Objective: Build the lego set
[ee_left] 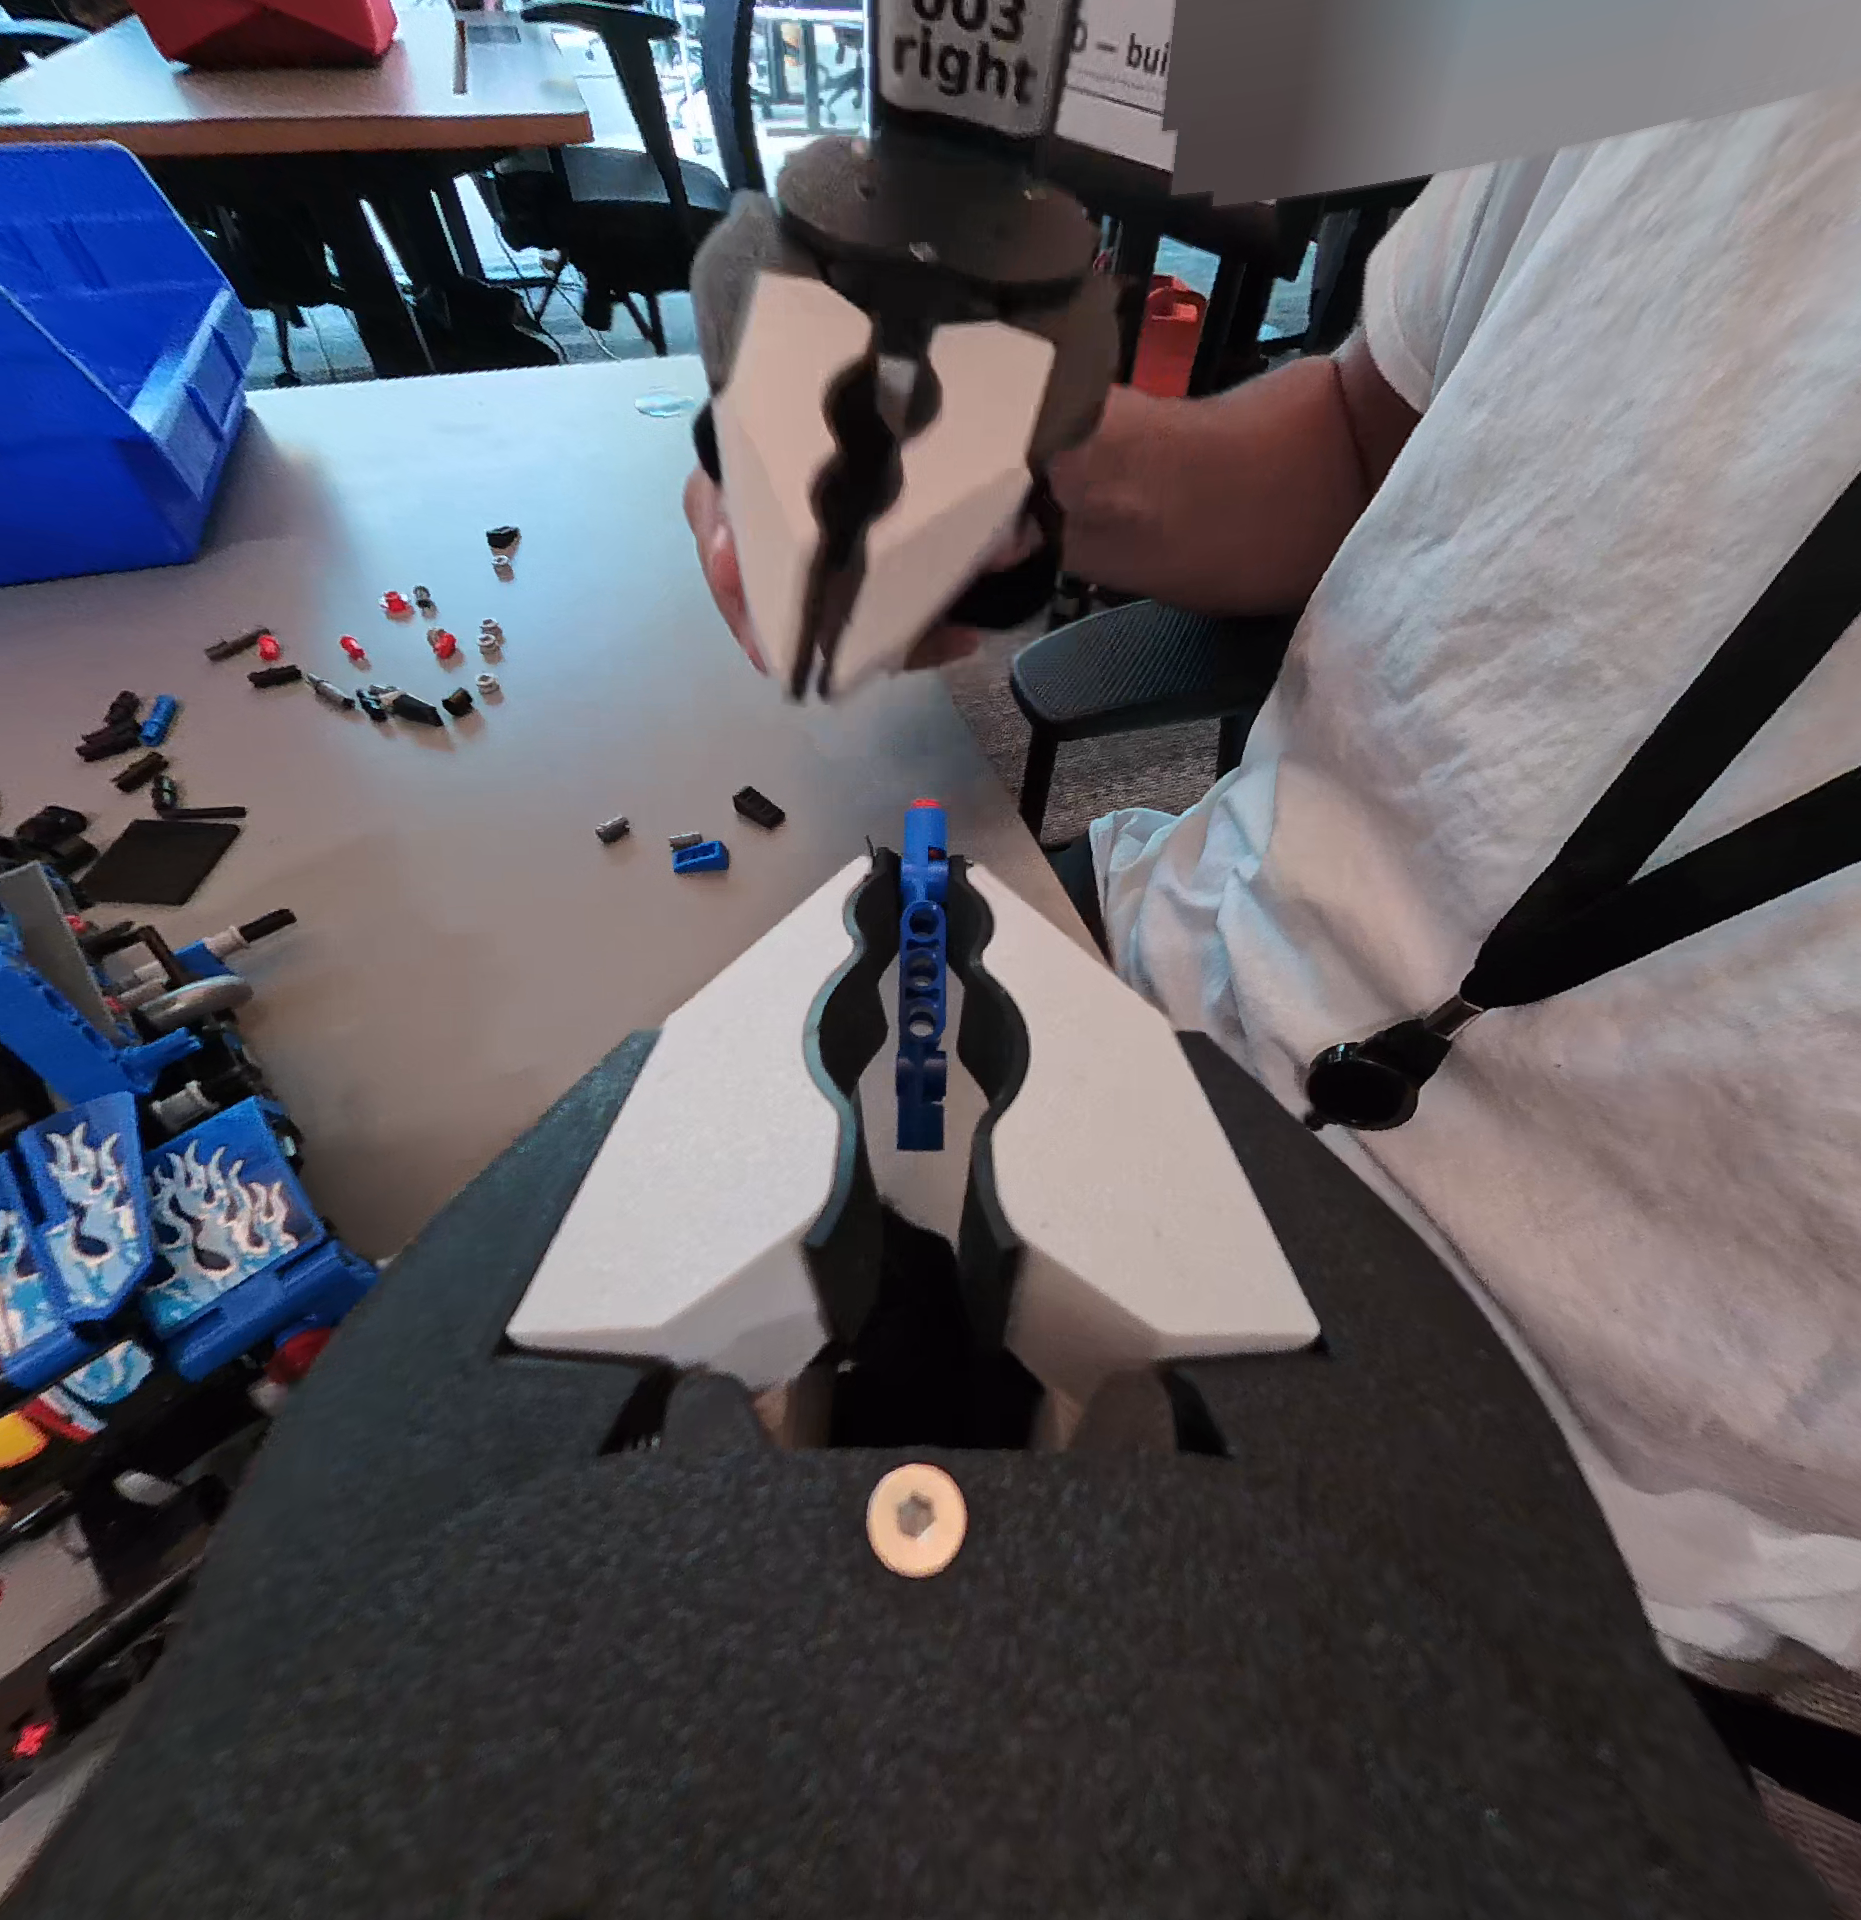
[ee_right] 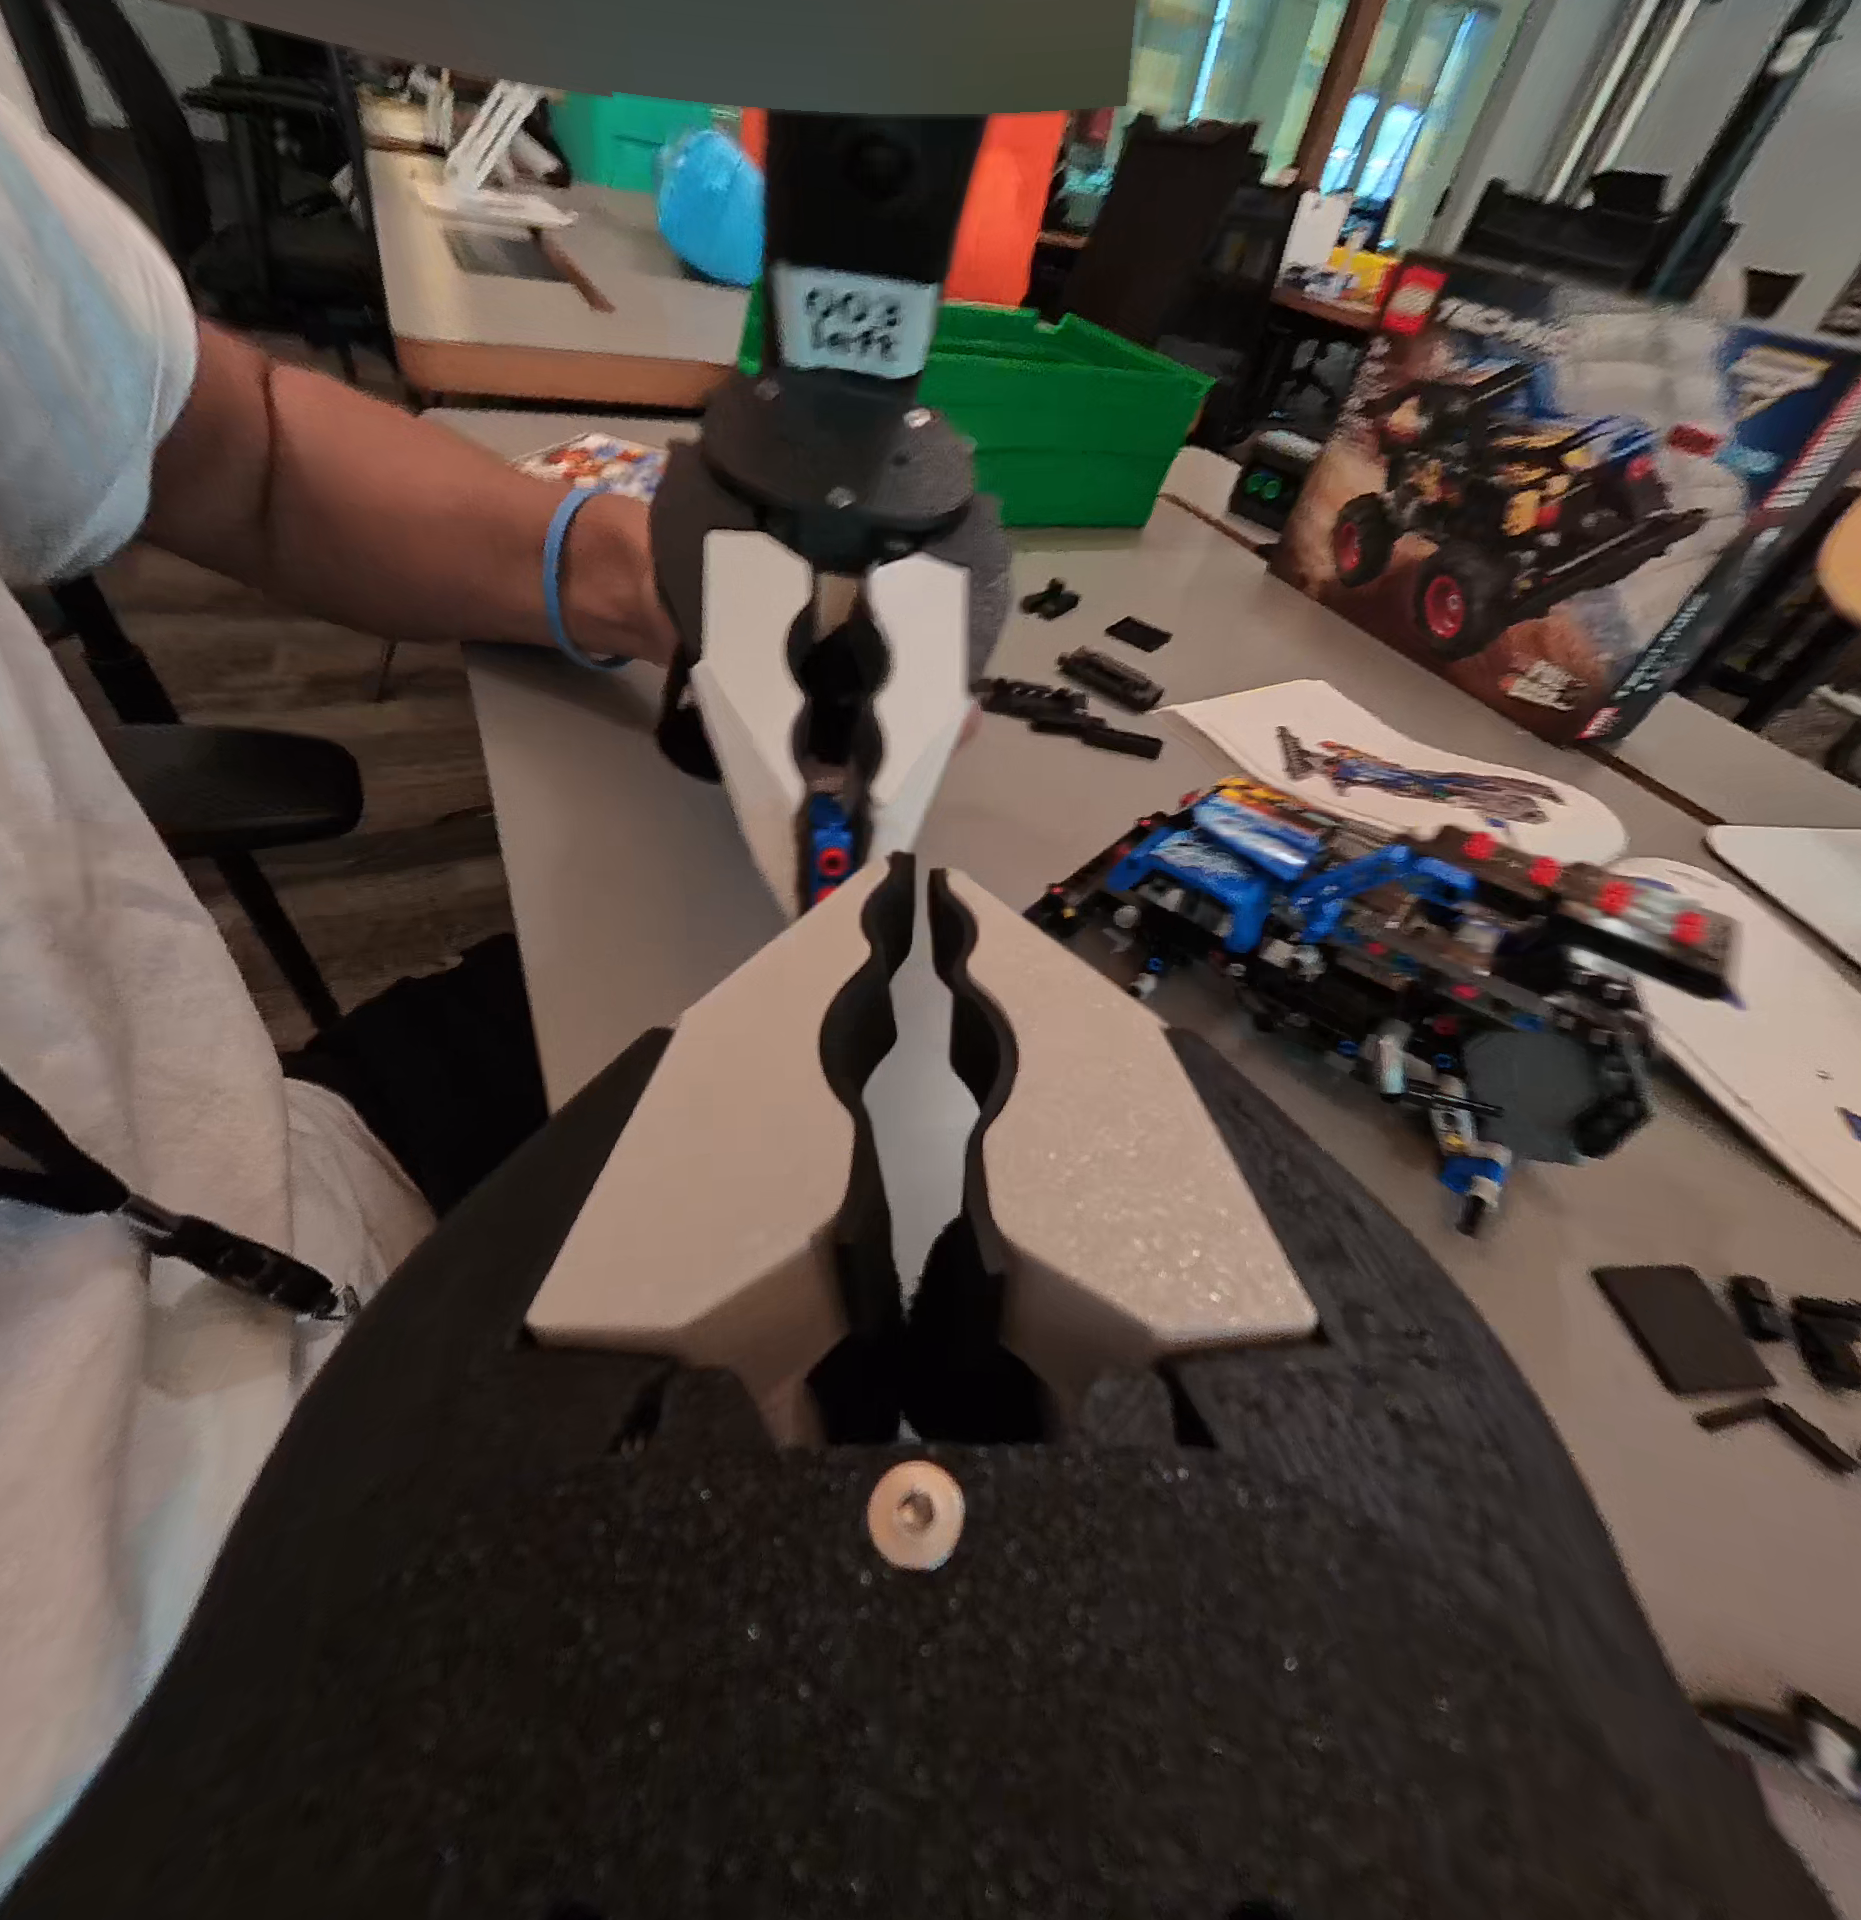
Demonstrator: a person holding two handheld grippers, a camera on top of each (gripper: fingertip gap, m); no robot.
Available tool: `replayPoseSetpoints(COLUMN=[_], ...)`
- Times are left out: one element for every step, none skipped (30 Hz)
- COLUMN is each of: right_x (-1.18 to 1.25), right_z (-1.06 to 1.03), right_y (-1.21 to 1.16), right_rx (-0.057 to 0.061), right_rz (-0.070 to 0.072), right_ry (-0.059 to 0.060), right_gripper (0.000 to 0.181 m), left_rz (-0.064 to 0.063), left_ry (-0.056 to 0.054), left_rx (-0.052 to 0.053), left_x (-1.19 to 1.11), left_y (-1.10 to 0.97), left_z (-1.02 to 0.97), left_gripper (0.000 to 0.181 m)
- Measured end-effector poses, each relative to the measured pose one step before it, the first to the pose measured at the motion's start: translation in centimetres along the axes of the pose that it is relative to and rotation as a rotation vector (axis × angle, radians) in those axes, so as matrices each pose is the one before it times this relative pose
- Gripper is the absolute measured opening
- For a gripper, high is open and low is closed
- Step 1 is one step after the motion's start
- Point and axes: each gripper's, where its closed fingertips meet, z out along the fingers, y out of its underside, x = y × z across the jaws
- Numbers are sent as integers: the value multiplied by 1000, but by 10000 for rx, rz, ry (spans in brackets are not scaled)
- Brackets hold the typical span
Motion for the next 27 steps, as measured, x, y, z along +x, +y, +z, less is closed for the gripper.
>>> replayPoseSetpoints(right_x=[905,855,814,998,1323,1478,1372,1315,1471,1460,1332,1315,1383,1329,1262,1196,1034,797,739,674,369,64,-210,-244,-72,-97,-222], right_z=[-713,-667,-607,-542,-526,-492,-431,-429,-368,-238,-61,101,268,438,573,632,685,743,671,593,457,189,-90,-206,-149,-39,51], right_y=[-603,-476,-268,7,319,462,388,148,28,19,136,215,226,181,76,-144,-167,-134,-93,-73,-156,-407,-705,-663,-313,84,395], right_rx=[229,144,36,-110,-282,-330,-262,-88,10,-11,-94,-154,-162,-160,-108,23,72,71,66,89,144,188,314,389,261,86,-121], right_rz=[322,526,569,471,316,202,145,66,51,31,6,-6,-56,-170,-197,-176,-146,-61,23,79,117,129,13,-120,-160,-163,-124], right_ry=[126,13,-2,179,431,523,437,397,482,416,293,242,266,235,203,206,142,30,40,62,-29,-47,-27,55,160,94,-49], right_gripper=[2,4,10,16,22,27,32,34,34,34,34,34,34,35,35,35,35,35,35,32,30,31,32,32,29,27,26], left_rz=[78,23,-4,-15,1,48,100,114,45,-34,-54,-65,-88,-89,-90,-101,-77,-37,-38,-50,-69,-76,-26,19,4,-36,-72], left_ry=[-188,-246,-307,-354,-391,-397,-407,-375,-230,-128,-157,-105,-42,-31,28,100,14,-18,36,28,47,53,-56,-54,-8,65,98], left_rx=[92,135,159,169,125,37,4,59,102,87,107,110,82,94,67,-11,-37,-7,-56,-104,-63,-37,-6,7,6,-13,-67], left_x=[-260,-394,-522,-595,-673,-684,-680,-614,-428,-334,-397,-345,-269,-244,-160,-51,-150,-156,-82,-100,-61,-54,-159,-103,-25,50,57], left_y=[-115,-158,-194,-209,-138,-33,-14,-98,-186,-172,-187,-153,-114,-124,-71,41,115,91,165,231,181,117,68,40,43,92,196], left_z=[-122,-157,-176,-211,-221,-198,-214,-225,-221,-210,-204,-192,-174,-169,-132,-70,-34,-21,12,26,20,11,7,13,50,71,87], left_gripper=[6,6,6,6,6,6,6,6,6,6,6,6,6,6,6,6,6,6,6,6,6,6,6,6,6,6,6])
